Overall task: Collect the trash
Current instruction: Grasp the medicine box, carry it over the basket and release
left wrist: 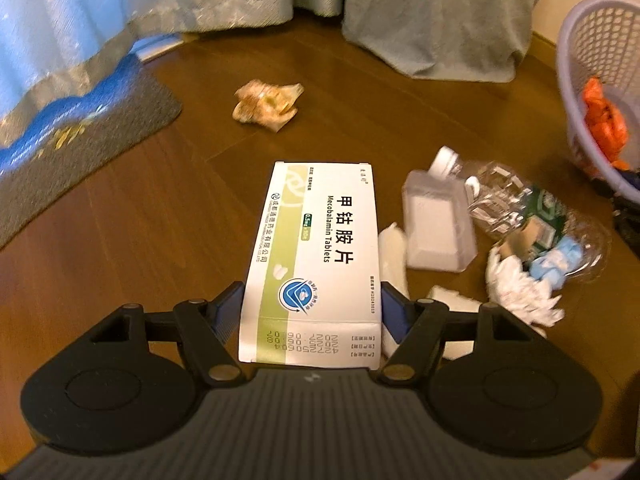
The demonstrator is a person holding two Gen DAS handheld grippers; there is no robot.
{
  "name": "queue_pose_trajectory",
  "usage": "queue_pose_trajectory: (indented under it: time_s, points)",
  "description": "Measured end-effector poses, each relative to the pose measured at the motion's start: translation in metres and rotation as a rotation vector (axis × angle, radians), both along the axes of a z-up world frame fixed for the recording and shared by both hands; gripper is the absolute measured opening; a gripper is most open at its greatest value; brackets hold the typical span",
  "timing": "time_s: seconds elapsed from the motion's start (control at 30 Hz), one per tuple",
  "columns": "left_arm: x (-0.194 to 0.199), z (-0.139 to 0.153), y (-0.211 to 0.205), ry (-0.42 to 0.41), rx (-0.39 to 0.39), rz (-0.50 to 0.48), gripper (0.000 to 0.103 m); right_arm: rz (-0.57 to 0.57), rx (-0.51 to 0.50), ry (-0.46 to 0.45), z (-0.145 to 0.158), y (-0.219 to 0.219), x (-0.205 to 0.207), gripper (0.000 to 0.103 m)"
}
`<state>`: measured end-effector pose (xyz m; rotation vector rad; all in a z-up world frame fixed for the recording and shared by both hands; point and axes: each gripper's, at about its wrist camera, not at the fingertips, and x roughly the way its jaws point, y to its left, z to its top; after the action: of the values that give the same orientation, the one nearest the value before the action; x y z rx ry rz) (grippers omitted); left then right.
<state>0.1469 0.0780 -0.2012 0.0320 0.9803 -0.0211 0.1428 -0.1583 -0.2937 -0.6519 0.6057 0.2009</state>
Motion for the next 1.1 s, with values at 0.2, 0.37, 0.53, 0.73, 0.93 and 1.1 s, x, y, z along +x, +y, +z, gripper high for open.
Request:
queue_pose_trajectory:
  time_s: [0.2, 0.37, 0.53, 0.73, 0.93, 1.1]
  points:
    - [0.014, 0.037, -0.025, -0.048, -0.047, -0.174, 0.066, 0.004, -0.011, -0.002, -0.001, 0.001, -0.002, 0.014]
    - [0.035, 0.087, -0.064, -0.114, -0.128, -0.368, 0.066, 0.004, -0.012, -0.001, -0.001, 0.002, -0.002, 0.014]
    - [0.055, 0.124, -0.121, -0.155, -0.191, -0.558, 0.067, -0.001, 0.0, 0.0, 0.001, 0.001, -0.003, 0.014]
    - [0.094, 0.135, -0.206, -0.183, -0.26, -0.74, 0.077, 0.001, 0.016, -0.002, 0.004, -0.001, -0.003, 0.014]
    - [0.101, 0.132, -0.189, -0.227, -0.292, -0.601, 0.082, -0.012, 0.039, -0.003, 0.006, -0.004, -0.001, 0.014]
    - [0.087, 0.113, -0.121, -0.196, -0.225, -0.398, 0.082, -0.021, 0.054, -0.003, 0.009, -0.005, 0.002, 0.014]
